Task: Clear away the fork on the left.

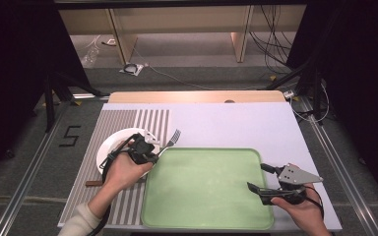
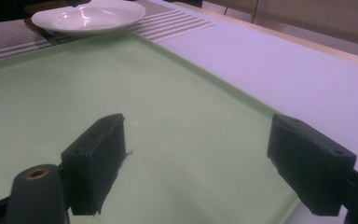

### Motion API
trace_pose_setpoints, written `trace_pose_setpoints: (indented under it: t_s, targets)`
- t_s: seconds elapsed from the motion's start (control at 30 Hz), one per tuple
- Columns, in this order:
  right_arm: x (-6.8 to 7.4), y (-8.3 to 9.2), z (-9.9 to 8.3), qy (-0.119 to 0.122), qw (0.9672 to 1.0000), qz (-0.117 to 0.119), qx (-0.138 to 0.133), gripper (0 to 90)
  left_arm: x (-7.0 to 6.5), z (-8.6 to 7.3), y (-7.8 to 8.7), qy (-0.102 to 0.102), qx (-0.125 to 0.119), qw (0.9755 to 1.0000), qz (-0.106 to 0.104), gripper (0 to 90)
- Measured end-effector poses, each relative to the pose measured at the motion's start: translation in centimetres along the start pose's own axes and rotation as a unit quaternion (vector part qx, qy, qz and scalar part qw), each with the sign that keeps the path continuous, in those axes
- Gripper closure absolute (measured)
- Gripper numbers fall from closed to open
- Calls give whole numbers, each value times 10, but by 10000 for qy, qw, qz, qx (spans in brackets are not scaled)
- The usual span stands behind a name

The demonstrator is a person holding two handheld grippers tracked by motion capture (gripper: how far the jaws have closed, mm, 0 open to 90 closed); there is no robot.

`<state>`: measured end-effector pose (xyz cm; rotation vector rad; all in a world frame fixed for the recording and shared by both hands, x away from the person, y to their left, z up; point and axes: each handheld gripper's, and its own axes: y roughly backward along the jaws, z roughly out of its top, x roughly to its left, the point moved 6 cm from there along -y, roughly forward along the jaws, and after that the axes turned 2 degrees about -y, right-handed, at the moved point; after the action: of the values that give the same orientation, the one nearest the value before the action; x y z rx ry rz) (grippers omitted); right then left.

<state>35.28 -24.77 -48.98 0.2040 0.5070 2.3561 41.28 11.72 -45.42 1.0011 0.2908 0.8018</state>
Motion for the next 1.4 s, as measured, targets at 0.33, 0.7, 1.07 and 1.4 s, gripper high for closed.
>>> trace_pose_setpoints:
  t_s: [0.33,0.7,1.07,1.4]
  targets:
    - [0,0,0,14,10000,4,7,202,-23,-15,-4,-4,193,9998,-21,769]
    - [0,1,0,26,10000,-19,40,202,-37,-23,-13,-3,293,9995,-153,769]
    - [0,1,0,33,10000,-21,50,202,-44,-25,-17,80,314,9993,-191,768]
    - [0,1,0,32,10000,-16,48,202,-53,-29,-26,170,407,9986,-293,768]
